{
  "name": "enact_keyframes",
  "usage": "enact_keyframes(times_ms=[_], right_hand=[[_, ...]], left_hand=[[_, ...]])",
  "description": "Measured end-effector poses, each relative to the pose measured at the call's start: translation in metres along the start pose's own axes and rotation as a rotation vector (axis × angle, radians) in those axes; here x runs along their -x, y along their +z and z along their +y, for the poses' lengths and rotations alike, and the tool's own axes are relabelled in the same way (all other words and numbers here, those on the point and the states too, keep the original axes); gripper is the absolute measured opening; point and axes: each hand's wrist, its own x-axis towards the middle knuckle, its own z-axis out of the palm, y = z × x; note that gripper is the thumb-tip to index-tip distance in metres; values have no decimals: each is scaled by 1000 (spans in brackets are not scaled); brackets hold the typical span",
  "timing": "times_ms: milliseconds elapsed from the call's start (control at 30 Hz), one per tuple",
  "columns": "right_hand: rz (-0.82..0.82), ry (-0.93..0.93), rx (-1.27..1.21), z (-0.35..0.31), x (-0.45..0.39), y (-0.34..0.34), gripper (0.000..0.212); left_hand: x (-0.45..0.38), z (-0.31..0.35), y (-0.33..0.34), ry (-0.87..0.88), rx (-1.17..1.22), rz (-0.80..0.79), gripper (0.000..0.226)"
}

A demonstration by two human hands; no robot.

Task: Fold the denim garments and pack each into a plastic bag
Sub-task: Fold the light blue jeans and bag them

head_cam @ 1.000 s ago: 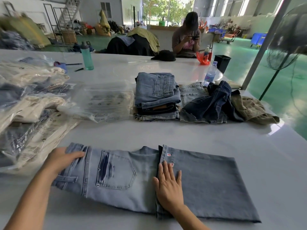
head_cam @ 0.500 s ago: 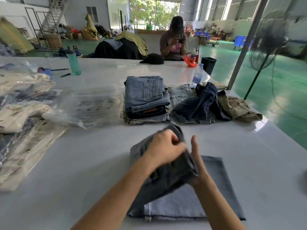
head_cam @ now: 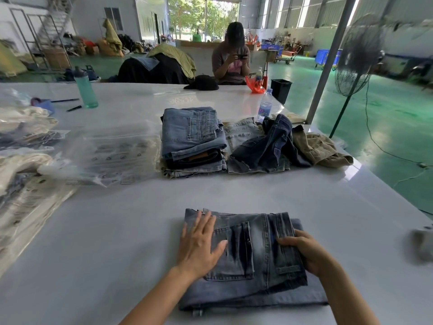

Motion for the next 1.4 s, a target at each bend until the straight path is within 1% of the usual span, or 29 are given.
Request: enact_keyframes(times_ms=[100,167,267,300,367,400,467,500,567,600,700,767,833,900,967,1067,1133,1200,1233,1267,1300,1333,1367,1400], right_hand=[[35,4,-2,7,-3,-4,20],[91,10,78,12,-5,-6,20],[161,21,238,22,-10,-5,27],[166,19,261,22,-10,-4,26],[198,-29,339,18,-11,1,30],[240,-84,361,16,-14,3,32],[356,-215,400,14,-18,8,29],[403,-256,458,14,-20,10,31],[439,-250,633,17,-24,11,41],[448,-263,668,18,-26,11,43],[492,-432,641,17,-29,4,29],[541,-498,699,22,-28,-2,24],[553,-453,806,34,-29,-8,25],[576,-402,904,47,-33,-13,29],[604,-396,928,51,-35,-14,31],[578,-373,933,49,-37,-15,32],[526,-328,945,42,-37,-14,28],[530,-253,1050,29,-34,-9,33],[576,-230,1142,23,-33,-4,41],[637,-252,1238,17,-31,4,50],[667,-336,1313,12,-31,17,54],[630,-455,1346,10,-30,34,55],[517,-553,1370,11,-31,54,54],[361,-613,1396,15,-33,74,54]], left_hand=[[-3,-12,12,-47,-88,-80,75],[-1,-20,23,-68,-132,-141,75],[2,-30,39,-97,-138,-247,77],[1,-32,42,-101,-140,-253,77],[0,-34,45,-91,-174,-247,75],[0,-34,46,-78,-191,-233,74],[1,-33,46,-52,-213,-201,71],[1,-33,45,-45,-222,-193,70],[1,-32,44,-44,-227,-190,70],[0,-31,42,-44,-225,-189,70],[-1,-25,36,-9,-187,-134,73],[0,-21,34,7,-160,-103,75],[4,-20,39,-8,-184,-160,73],[6,-22,45,-62,-185,-234,71],[4,-23,46,-63,-189,-251,71],[-6,-23,40,-23,-217,-198,77],[-14,-26,37,-45,-227,-173,80],[-18,-30,40,-95,-218,-218,80],[-18,-32,43,-112,-208,-245,82],[-19,-33,45,-122,-200,-259,82],[-19,-34,48,-127,-197,-263,83],[-20,-34,49,-130,-196,-266,84],[-21,-33,50,-135,-194,-265,84],[-22,-33,50,-139,-192,-258,85]])
